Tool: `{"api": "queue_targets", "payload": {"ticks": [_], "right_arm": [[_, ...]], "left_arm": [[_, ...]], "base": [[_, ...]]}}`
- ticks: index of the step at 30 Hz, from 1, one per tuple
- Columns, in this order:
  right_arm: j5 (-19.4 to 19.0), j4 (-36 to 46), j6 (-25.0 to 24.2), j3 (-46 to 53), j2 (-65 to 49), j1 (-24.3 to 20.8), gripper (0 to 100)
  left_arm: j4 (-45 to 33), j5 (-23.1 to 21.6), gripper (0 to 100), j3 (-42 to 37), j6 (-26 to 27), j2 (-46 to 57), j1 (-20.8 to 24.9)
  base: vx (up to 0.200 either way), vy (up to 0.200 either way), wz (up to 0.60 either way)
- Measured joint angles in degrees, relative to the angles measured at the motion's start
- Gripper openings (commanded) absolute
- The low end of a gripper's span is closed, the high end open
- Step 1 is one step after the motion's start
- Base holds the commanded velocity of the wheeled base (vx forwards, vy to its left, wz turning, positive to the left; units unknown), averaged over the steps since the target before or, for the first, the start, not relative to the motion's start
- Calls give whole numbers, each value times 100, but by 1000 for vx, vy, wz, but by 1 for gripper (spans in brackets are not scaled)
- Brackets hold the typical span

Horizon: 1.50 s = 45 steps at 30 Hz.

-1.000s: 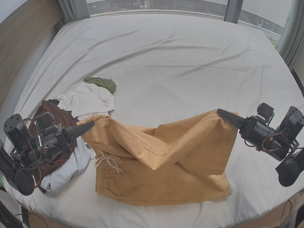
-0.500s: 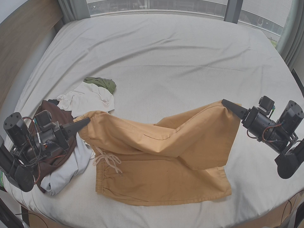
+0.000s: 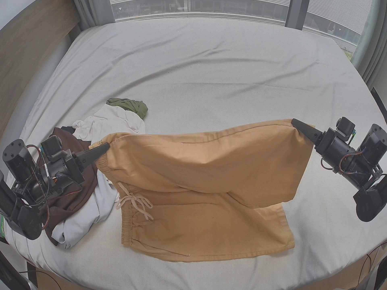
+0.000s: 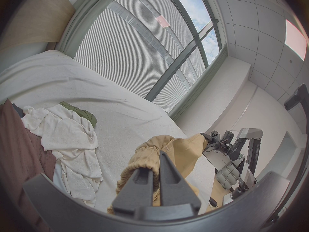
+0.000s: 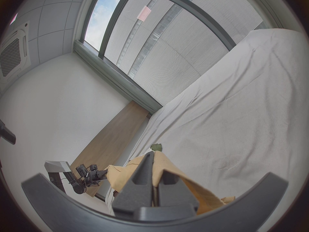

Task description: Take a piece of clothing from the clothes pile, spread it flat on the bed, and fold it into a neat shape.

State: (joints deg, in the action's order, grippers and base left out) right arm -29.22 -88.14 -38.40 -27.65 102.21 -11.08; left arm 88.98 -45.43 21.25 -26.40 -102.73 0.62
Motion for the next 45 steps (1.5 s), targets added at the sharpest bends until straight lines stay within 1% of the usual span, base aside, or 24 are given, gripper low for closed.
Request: {"api": "queue_targets", "payload": {"ticks": [7,11,20,31,37,45], "right_arm": [[-145,1,-49,-43,-69,194,0],[-165,1,-66,-49,-130,243,0],[-156,1,-71,-149,-185,244,0],[-157,-10,72,-311,41,194,0],[-157,-10,93,-623,377,188,0],[-157,11,74,-1172,728,190,0]], "left_arm": [[0,-5,0,39,-4,4,-52],[0,-5,0,44,0,2,-57],[-2,-7,0,63,41,-27,-27],[-2,0,0,138,68,-71,-57],[0,2,0,157,128,-208,-60],[0,38,0,377,156,-433,-95]], "base": [[0,0,0],[0,0,0],[0,0,0],[0,0,0],[0,0,0],[0,0,0]]}}
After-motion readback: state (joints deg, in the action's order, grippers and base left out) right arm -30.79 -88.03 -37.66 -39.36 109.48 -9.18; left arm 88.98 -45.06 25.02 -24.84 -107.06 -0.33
